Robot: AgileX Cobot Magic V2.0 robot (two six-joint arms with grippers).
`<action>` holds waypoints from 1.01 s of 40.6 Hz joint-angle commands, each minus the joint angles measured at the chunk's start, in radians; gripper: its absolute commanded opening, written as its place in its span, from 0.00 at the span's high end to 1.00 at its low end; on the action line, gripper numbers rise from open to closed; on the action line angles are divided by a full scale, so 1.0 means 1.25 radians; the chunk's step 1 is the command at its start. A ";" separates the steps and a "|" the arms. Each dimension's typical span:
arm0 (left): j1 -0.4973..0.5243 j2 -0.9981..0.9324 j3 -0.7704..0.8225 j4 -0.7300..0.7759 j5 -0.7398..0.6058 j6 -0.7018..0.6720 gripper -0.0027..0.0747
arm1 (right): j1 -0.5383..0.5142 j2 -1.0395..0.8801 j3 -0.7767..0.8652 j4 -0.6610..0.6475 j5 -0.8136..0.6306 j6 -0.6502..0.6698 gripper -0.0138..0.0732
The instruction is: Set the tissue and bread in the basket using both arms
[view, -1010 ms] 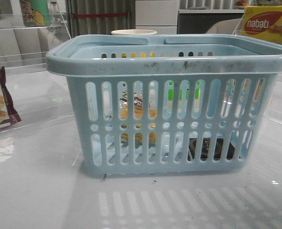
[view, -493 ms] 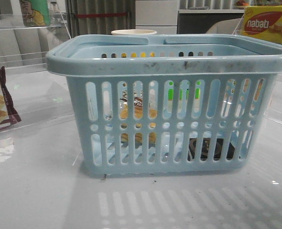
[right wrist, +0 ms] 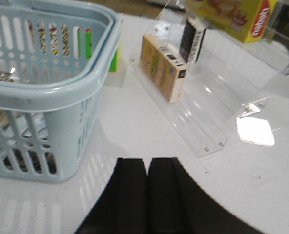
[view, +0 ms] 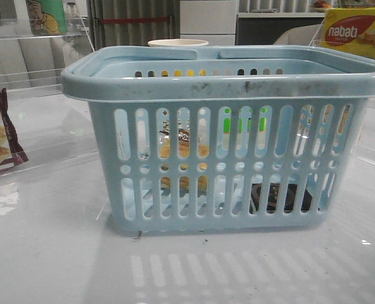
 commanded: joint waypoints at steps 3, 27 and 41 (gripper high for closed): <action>0.002 -0.013 -0.001 -0.006 -0.069 0.000 0.85 | -0.034 -0.092 0.124 -0.005 -0.253 -0.003 0.81; 0.002 -0.013 -0.001 -0.006 -0.069 0.000 0.85 | -0.036 -0.178 0.232 -0.005 -0.334 0.008 0.81; 0.002 -0.013 -0.001 -0.006 -0.069 0.000 0.85 | -0.036 -0.179 0.232 -0.041 -0.359 0.103 0.81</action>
